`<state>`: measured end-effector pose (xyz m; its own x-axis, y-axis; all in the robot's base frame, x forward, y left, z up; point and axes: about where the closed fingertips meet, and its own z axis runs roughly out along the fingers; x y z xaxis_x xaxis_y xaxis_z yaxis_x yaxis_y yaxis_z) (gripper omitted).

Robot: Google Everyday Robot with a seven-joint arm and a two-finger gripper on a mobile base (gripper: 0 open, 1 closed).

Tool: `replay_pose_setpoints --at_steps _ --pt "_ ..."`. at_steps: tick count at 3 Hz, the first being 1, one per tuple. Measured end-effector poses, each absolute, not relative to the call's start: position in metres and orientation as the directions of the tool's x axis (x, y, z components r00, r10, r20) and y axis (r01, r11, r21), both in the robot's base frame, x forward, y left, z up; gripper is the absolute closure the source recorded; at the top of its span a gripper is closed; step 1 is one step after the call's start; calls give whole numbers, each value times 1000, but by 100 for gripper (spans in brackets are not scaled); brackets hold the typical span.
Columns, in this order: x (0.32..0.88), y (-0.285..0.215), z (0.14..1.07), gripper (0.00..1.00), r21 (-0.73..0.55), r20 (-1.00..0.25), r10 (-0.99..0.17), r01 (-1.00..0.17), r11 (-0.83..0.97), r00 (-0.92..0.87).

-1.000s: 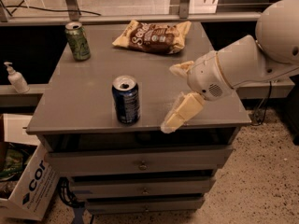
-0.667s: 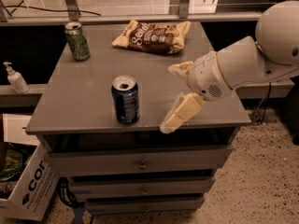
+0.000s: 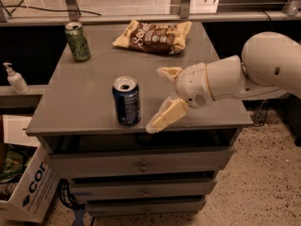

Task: Move pepsi can near green can

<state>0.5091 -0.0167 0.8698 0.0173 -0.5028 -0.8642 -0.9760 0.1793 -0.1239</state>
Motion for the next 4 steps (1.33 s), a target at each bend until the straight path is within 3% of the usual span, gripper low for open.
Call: replay_pose_setpoints --at_steps 2,3,4 --pt "523 27 864 0 -104 -941 -337 -982 160 44" --pt "522 44 864 18 -82 -960 -278 -986 144 39" --pt "519 56 864 42 -67 -971 -235 -989 129 35"
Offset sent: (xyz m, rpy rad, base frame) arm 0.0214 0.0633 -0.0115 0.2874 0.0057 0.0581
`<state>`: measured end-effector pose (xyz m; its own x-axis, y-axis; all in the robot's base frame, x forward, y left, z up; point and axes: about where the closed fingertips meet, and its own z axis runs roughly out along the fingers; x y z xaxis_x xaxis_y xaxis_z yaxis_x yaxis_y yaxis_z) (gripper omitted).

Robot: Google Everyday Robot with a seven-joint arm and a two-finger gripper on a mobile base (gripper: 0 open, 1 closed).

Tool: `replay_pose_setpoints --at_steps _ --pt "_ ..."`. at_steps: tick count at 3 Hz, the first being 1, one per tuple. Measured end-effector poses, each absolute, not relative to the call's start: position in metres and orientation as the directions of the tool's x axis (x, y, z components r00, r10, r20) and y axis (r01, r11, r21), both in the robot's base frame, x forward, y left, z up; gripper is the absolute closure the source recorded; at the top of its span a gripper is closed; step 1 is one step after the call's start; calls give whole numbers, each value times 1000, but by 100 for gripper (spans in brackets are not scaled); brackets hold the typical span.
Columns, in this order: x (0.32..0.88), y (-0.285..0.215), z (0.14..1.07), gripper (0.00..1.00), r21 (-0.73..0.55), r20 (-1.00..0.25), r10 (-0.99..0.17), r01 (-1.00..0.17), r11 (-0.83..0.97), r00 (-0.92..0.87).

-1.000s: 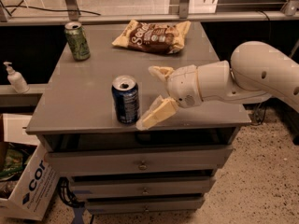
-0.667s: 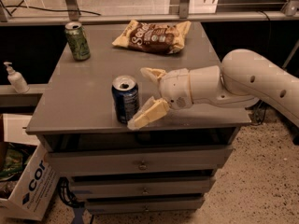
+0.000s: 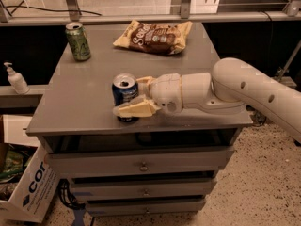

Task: Move pepsi can near green can

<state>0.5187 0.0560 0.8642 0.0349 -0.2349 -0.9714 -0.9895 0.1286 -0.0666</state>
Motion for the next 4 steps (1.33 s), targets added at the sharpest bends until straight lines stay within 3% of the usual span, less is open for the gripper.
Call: replay_pose_setpoints --at_steps 2,3,4 --pt "538 51 882 88 -65 -985 -167 -984 165 37" --pt "576 44 918 100 -128 -980 -177 -969 213 91" --pt "576 44 918 100 -128 -980 -177 -969 213 91"
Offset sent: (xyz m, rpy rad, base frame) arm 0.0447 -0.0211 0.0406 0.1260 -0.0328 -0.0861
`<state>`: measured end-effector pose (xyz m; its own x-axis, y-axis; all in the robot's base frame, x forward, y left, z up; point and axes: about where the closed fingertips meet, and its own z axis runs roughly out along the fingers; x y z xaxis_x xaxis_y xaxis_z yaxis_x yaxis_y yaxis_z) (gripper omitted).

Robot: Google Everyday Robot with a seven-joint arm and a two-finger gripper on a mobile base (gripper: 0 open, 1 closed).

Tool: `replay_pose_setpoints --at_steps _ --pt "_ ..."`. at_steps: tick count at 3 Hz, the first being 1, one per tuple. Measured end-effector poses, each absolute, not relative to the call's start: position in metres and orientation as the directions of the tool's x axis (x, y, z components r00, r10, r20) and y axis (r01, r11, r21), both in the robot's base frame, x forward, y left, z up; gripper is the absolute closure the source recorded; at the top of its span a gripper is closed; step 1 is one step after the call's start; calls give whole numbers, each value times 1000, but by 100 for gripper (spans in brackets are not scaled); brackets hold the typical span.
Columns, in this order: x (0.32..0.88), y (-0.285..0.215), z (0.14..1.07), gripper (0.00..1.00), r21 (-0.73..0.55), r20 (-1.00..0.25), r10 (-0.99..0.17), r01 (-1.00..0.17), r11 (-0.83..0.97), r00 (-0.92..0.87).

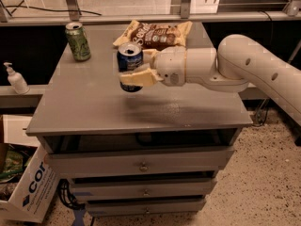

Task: Move pepsi can near green can

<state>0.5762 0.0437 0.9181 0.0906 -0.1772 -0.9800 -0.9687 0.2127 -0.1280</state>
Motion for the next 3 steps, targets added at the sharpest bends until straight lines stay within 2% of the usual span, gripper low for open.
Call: replay_pose_setpoints --at_steps 1,3 --pt "571 41 920 100 -134 -980 -173 -965 224 96" --pt "621 62 914 100 -178 -973 -194 -950 259 129"
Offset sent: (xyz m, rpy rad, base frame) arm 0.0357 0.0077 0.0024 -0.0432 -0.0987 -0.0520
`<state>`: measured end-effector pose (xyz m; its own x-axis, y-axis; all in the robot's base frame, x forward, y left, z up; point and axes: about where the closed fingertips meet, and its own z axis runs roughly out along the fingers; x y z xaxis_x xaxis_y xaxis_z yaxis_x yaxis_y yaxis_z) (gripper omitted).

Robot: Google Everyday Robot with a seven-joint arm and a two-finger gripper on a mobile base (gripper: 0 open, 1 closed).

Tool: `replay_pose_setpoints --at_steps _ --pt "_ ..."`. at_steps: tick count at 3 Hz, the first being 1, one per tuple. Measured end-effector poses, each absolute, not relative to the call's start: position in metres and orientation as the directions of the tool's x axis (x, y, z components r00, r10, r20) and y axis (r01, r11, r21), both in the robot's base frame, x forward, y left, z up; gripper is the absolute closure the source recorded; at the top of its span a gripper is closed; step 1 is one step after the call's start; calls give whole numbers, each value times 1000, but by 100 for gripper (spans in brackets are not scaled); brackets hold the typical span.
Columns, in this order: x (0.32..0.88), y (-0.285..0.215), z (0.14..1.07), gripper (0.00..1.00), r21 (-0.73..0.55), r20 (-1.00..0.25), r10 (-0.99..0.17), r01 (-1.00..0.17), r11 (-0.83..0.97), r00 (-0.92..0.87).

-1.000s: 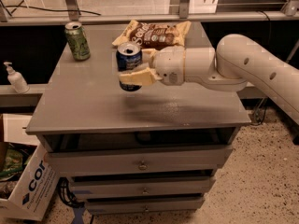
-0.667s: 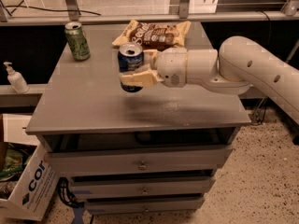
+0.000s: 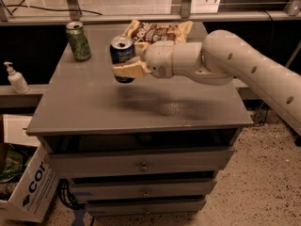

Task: Move pepsi can near green can

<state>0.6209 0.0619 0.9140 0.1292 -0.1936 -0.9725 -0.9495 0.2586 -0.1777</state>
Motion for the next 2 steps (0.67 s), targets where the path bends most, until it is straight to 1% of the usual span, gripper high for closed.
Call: replay_pose_setpoints --at_steps 2 --pt "683 103 898 100 -132 -975 -210 -955 264 77"
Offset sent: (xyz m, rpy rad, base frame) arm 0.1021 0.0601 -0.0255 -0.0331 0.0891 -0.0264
